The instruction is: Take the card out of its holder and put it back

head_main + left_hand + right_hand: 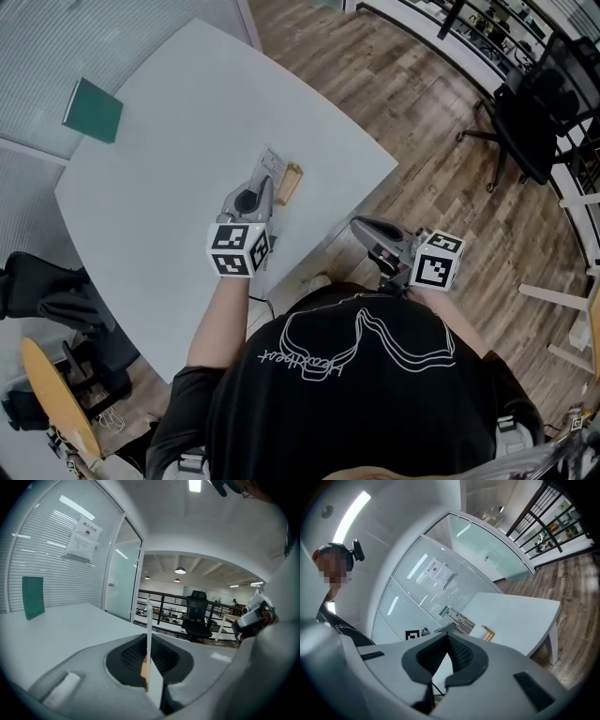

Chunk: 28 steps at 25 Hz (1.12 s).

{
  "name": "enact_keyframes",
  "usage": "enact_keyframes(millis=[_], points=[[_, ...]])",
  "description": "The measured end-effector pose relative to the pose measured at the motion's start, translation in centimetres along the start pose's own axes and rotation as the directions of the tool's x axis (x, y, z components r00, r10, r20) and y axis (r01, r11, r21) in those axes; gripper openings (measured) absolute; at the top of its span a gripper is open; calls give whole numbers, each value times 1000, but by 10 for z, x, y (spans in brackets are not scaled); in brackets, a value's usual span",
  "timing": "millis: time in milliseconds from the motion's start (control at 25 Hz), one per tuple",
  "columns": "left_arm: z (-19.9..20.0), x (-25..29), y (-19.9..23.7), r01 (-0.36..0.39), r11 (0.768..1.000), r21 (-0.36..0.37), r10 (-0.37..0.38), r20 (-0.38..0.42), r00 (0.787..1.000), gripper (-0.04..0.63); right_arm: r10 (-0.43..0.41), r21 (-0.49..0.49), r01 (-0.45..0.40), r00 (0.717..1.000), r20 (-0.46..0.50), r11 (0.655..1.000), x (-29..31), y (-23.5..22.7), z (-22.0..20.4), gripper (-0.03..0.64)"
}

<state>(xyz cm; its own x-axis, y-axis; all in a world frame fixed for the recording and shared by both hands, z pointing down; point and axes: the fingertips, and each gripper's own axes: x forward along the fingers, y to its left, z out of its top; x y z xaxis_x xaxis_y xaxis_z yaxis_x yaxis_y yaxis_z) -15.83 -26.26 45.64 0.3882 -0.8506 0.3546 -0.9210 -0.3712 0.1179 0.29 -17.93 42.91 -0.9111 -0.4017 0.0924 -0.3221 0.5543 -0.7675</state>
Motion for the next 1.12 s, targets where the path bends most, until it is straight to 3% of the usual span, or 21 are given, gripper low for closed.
enact_keyframes(millis=[200,400,800,1120], points=[[11,-26,-14,-10,999,-40,11,31,999,25,33,-18,-34,999,-12,999,-7,13,-3,9],[14,-63,-45,48,991,-123,-40,65,997,25,90,-44,-90,996,-23,995,-11,37,-13,9],[10,-141,-126,136,965,-224,-114,108,988,25,140,-217,-152,988,-66,964,-41,84,-32,9],[-10,-179,-176,141,962,-233,-116,119,986,26,79,-326,-105,992,-94,939,-81,94,-58,9]])
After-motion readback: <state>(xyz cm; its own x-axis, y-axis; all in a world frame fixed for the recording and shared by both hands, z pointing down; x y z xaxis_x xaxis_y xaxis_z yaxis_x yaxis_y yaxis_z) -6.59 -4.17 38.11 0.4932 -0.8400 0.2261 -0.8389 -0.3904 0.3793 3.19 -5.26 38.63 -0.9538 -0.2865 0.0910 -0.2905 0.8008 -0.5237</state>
